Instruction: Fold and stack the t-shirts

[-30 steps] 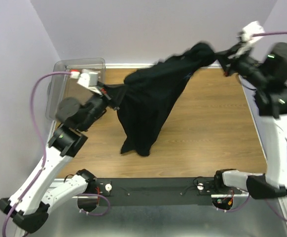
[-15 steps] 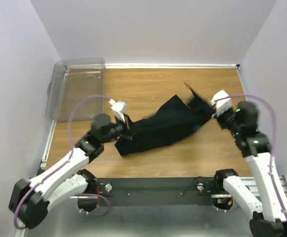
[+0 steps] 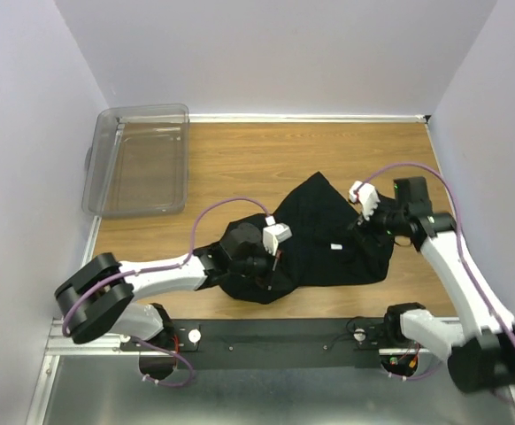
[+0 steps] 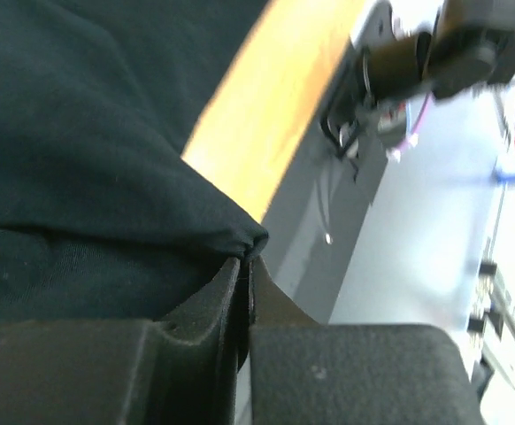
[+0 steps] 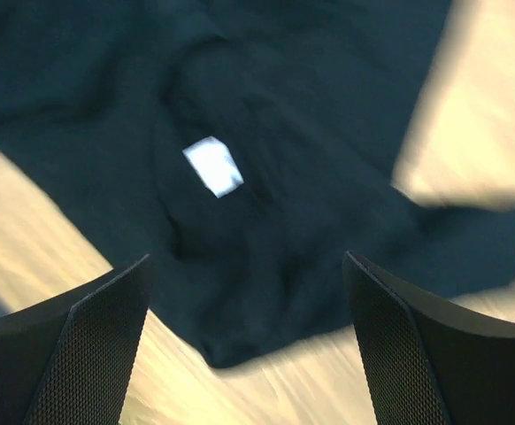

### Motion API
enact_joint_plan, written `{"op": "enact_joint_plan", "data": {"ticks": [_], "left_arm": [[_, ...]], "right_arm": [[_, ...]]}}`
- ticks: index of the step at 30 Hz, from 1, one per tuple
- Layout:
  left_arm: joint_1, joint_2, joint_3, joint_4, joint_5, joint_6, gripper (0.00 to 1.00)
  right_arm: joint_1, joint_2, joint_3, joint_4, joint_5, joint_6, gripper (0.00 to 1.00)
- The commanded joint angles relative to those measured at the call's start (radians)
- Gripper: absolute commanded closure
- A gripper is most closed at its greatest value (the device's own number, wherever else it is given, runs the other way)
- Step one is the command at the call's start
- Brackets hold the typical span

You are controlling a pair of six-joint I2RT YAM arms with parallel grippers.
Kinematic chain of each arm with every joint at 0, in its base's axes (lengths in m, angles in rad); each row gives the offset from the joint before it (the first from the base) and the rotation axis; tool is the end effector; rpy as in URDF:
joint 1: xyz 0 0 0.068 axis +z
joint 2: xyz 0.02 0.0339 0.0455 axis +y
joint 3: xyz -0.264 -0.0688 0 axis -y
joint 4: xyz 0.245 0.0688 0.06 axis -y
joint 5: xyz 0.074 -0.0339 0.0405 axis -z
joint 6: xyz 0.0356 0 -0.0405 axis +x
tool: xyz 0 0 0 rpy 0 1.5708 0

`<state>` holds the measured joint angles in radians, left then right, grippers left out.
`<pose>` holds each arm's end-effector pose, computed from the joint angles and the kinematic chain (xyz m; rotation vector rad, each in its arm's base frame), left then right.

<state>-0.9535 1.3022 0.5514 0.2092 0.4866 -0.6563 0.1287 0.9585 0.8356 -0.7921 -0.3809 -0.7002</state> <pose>0.1371 -0.2220 0.1904 0.6848 2.3115 -1.3837 0.1808 0.0367 0.2742 -1.1121 2.1365 0.2141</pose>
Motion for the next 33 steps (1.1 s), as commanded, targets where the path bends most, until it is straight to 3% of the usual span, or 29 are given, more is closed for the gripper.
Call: {"op": "enact_joint_plan", "data": {"ticks": [1, 4, 8, 12, 17, 26, 33], "left_arm": [[-0.062, 0.068, 0.025, 0.012, 0.020, -0.003, 0.88], [-0.080, 0.042, 0.007, 0.010, -0.032, -0.023, 0.85], [-0.080, 0.003, -0.013, 0.009, -0.071, -0.035, 0.83], [-0.080, 0.002, -0.010, 0.001, -0.079, -0.026, 0.84], [-0.080, -0.020, -0.014, -0.005, -0.071, -0.028, 0.92], [-0.082, -0.096, -0.057, -0.014, -0.088, -0.054, 0.94], [-0.082, -0.101, -0.067, -0.014, -0.088, -0.052, 0.94]], "right_arm": [[-0.001, 0.256, 0.071, -0.033, -0.293, -0.087, 0.08], [0.000, 0.380, 0.117, -0.023, -0.268, -0.123, 0.11], [0.022, 0.422, 0.111, 0.016, -0.265, -0.168, 0.12], [0.077, 0.453, 0.151, 0.031, -0.393, -0.191, 0.12], [0.149, 0.572, 0.262, 0.036, -0.504, -0.229, 0.12], [0.288, 0.808, 0.364, 0.042, -0.405, -0.279, 0.19], [0.312, 0.842, 0.369, 0.077, -0.365, -0.233, 0.28]]}}
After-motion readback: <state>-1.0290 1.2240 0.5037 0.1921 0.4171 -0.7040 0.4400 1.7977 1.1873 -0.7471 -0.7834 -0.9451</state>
